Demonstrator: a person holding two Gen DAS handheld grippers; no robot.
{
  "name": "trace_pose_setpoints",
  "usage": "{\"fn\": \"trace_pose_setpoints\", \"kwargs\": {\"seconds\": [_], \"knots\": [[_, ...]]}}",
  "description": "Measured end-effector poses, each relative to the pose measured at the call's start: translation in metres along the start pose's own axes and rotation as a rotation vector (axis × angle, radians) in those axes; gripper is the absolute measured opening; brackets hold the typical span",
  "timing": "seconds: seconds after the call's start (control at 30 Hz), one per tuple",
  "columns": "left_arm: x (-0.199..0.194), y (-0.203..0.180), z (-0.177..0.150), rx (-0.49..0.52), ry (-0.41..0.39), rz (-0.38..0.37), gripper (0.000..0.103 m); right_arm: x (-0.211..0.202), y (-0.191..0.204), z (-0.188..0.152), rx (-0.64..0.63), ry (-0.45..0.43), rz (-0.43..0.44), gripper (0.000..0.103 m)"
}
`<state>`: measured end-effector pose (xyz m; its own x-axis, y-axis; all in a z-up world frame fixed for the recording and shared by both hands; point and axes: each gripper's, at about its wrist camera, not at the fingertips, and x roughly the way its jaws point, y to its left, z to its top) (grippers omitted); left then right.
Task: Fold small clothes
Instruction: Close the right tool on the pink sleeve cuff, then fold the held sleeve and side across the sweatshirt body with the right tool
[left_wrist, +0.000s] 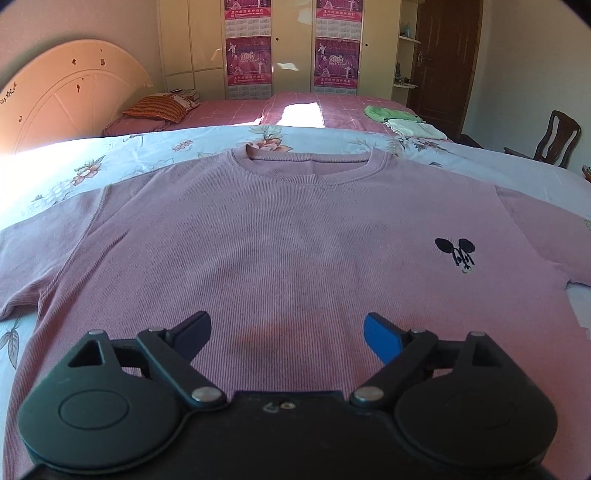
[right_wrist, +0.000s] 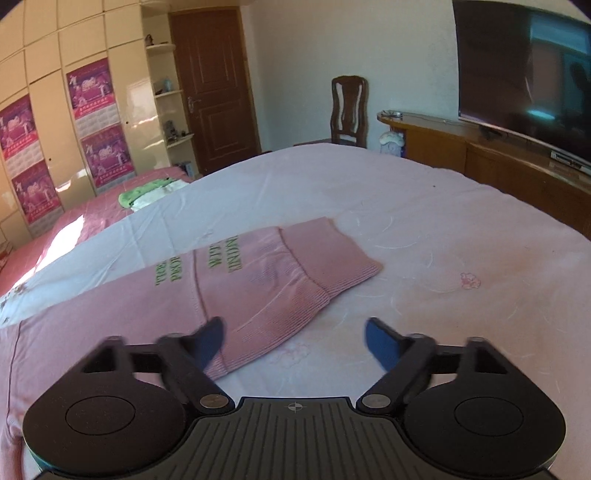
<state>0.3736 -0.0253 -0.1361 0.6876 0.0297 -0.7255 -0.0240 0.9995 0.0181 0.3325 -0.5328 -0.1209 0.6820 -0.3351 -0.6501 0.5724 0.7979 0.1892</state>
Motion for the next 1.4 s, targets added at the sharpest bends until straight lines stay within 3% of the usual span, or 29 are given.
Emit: {"fn": "trace_pose_setpoints", "kwargs": {"seconds": [0.13,0.3,0.33,0.37,0.4,0.47,0.57,0.6,0.63,0.7,0.8,1.03,1.4], "knots": [[0.009,-0.001,-0.001,0.017,0.017,0.004,0.089,0.012,-0.021,0.01,0.101,0.006,0.0,0.066],[0.015,0.004,0.004,0.02,0.009,0.016,0.089,0.025,-0.038,0.017,0.174,0.003,0.065,0.065],[0.016,0.007,0.006,0.013,0.009,0.019,0.089,0.027,-0.038,0.018,0.173,-0.003,0.067,0.058],[0.018,0.01,0.007,0.002,0.009,0.017,0.089,0.028,-0.038,0.02,0.167,-0.003,0.063,0.043],[0.019,0.013,0.009,-0.009,0.013,0.014,0.089,0.03,-0.039,0.023,0.166,0.0,0.068,0.037],[0.02,0.018,0.013,-0.017,0.016,0.003,0.084,0.025,-0.038,0.028,0.178,0.003,0.114,0.009],[0.016,0.024,0.016,0.009,-0.006,0.008,0.083,0.002,-0.028,0.036,0.086,-0.117,0.112,0.009],[0.015,0.026,0.017,0.023,-0.014,0.023,0.082,0.009,-0.024,0.035,0.042,-0.082,0.073,0.009],[0.014,0.028,0.017,0.028,-0.019,0.03,0.081,0.028,-0.025,0.034,0.049,0.025,0.029,0.009],[0.012,0.04,0.019,0.02,-0.022,0.032,0.081,0.028,-0.025,0.036,0.07,0.014,0.026,0.009],[0.006,0.061,0.017,0.01,-0.033,0.051,0.081,0.008,0.004,0.035,-0.019,-0.045,0.017,0.009],[0.005,0.114,0.006,-0.052,0.001,0.032,0.082,-0.044,0.102,0.006,-0.188,-0.093,0.136,0.008],[-0.001,0.162,0.001,-0.053,0.004,-0.039,0.088,-0.096,0.239,-0.074,-0.339,-0.046,0.324,0.007]]}}
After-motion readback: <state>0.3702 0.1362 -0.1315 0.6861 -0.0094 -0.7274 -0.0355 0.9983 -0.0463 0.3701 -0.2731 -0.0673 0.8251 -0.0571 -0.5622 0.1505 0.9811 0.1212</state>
